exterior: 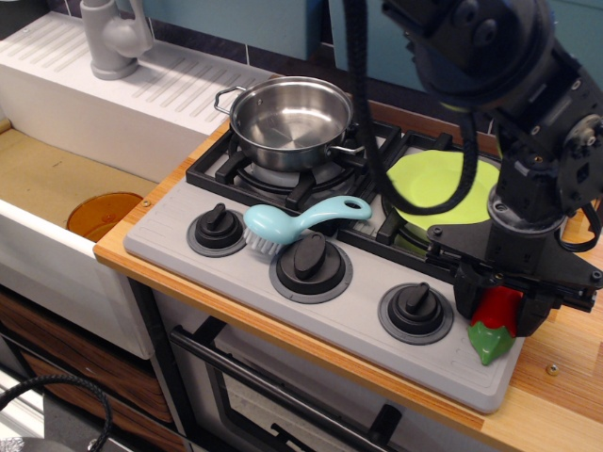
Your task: Put redpepper on plate and brush in pot or pan on stove
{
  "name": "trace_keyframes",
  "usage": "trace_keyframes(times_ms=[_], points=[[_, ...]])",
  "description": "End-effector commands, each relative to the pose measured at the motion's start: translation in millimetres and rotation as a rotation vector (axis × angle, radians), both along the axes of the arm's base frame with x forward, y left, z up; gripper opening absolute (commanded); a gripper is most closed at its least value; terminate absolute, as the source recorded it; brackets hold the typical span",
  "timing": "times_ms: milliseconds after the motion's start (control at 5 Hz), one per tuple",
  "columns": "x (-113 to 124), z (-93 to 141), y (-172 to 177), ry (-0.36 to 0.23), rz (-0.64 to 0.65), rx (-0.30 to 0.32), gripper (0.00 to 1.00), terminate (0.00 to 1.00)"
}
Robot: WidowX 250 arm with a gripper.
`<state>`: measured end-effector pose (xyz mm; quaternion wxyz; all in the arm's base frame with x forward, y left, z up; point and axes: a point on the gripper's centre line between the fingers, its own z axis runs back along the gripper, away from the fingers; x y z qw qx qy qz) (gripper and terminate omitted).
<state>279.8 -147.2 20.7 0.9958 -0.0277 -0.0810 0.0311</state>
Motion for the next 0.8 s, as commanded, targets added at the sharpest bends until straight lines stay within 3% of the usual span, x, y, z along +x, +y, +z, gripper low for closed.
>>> trace_keyframes(times_ms=[0,200,400,600], points=[[9.8,61.5,1.8,0.041,0.001,0.005,0.0,0.0],[15.6,82.9,3.6,0.068,-0.012,0.006,0.0,0.0],[37.6,98.5,15.6,0.073,-0.024,0.035,0.0,0.0],[63.4,92.9,33.9,0.056,-0.057,0.05,0.0,0.0]])
